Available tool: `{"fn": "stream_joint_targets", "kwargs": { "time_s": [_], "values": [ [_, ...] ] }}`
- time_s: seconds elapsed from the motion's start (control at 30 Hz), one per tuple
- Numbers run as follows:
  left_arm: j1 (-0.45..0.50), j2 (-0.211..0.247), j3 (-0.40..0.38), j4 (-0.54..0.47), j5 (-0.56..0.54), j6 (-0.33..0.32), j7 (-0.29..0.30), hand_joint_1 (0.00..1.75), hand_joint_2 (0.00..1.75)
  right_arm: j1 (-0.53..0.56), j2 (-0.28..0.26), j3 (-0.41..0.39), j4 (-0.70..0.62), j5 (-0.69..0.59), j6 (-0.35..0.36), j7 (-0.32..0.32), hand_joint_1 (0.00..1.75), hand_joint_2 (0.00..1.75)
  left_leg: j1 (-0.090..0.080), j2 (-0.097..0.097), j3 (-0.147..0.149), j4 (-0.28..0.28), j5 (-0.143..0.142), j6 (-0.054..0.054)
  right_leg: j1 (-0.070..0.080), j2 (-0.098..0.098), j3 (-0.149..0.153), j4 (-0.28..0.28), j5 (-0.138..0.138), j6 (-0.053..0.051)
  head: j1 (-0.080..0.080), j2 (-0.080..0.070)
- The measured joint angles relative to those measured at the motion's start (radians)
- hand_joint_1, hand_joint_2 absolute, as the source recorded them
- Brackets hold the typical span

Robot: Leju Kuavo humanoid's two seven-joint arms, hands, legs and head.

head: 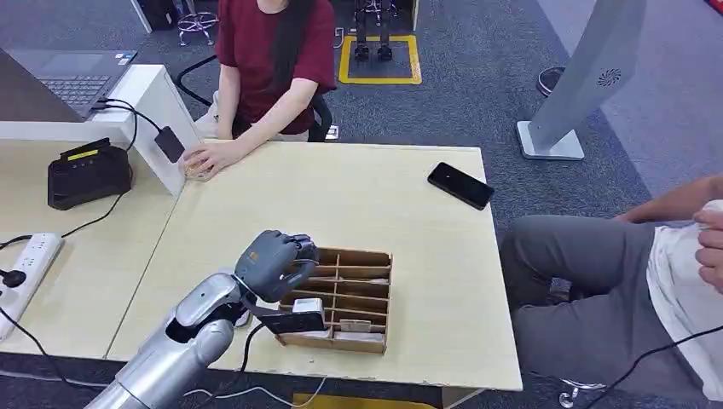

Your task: Pass the card to the sensor for recognition and then transmit it.

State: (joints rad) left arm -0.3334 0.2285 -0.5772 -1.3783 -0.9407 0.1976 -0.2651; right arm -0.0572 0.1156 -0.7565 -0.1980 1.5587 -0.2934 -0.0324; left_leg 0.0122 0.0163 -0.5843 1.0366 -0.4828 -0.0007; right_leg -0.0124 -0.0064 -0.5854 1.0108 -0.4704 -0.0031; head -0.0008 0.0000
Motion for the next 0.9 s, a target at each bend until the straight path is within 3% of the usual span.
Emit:
{"fn": "stream_joint_targets", "kwargs": {
  "time_s": [0.23, 0.33, 0.4, 0.5, 0.6, 0.67, 0.77, 0.9],
  "values": [
    [-0.002, 0.009, 0.0, 0.001, 0.047, -0.005, -0.028, 1.75, 1.75, 0.0, 0.0, -0.001, 0.0, 0.0, -0.007, -0.005, 0.0, 1.75, 0.0, 0.0, 0.0, 0.0, 0.0, 0.0, 0.0, 0.0, 0.0, 0.0, 0.0, 0.0, 0.0, 0.0],
    [-0.027, 0.046, 0.004, -0.012, 0.169, -0.079, -0.063, 1.75, 1.75, 0.0, 0.0, -0.002, 0.0, 0.0, -0.007, -0.005, 0.0, 1.75, 0.001, 0.0, 0.0, 0.0, 0.0, 0.0, 0.0, 0.0, 0.0, 0.0, 0.0, 0.0, 0.0, 0.0],
    [-0.071, 0.093, 0.024, -0.042, 0.275, -0.155, -0.071, 1.75, 1.75, 0.0, 0.0, -0.003, 0.0, 0.0, -0.007, -0.009, 0.0, 1.75, 0.001, 0.0, 0.0, 0.0, 0.001, -0.002, 0.001, 0.0, 0.0, 0.001, 0.0, 0.0, 0.0, 0.0],
    [-0.186, 0.191, 0.089, -0.097, 0.476, -0.355, -0.053, 1.75, 1.75, 0.0, 0.0, -0.004, 0.0, 0.0, -0.007, -0.016, 0.0, 1.75, 0.003, 0.0, 0.0, 0.0, 0.003, -0.004, 0.003, 0.0, -0.001, 0.002, 0.001, -0.002, 0.0, 0.0],
    [-0.395, 0.298, 0.158, -0.111, 0.701, -0.556, 0.048, 1.75, 1.75, 0.0, 0.0, -0.004, 0.0, 0.0, -0.005, -0.011, 0.0, 1.75, 0.006, 0.0, -0.002, 0.0, 0.004, -0.006, 0.006, 0.0, -0.003, 0.002, 0.003, -0.005, 0.0, 0.0],
    [-0.514, 0.348, 0.181, -0.111, 0.781, -0.616, 0.093, 1.75, 1.75, 0.0, 0.0, -0.004, 0.0, 0.0, -0.004, -0.007, 0.0, 1.75, 0.006, 0.001, -0.002, 0.0, 0.004, -0.006, 0.006, 0.001, -0.003, 0.002, 0.003, -0.005, 0.0, 0.0],
    [-0.616, 0.398, 0.188, -0.114, 0.822, -0.629, 0.128, 1.75, 1.75, 0.0, 0.0, -0.005, 0.0, 0.0, -0.003, -0.007, 0.0, 1.75, 0.006, 0.001, -0.002, 0.0, 0.004, -0.006, 0.006, 0.001, -0.003, 0.002, 0.003, -0.005, 0.0, 0.0],
    [-0.668, 0.445, 0.187, -0.121, 0.87, -0.595, 0.162, 1.75, 1.75, -0.003, 0.0, -0.004, 0.0, 0.0, 0.0, -0.007, 0.0, 1.75, 0.006, 0.001, -0.002, 0.0, 0.004, -0.006, 0.006, 0.001, -0.003, 0.002, 0.003, -0.005, 0.0, 0.0]
  ]
}}
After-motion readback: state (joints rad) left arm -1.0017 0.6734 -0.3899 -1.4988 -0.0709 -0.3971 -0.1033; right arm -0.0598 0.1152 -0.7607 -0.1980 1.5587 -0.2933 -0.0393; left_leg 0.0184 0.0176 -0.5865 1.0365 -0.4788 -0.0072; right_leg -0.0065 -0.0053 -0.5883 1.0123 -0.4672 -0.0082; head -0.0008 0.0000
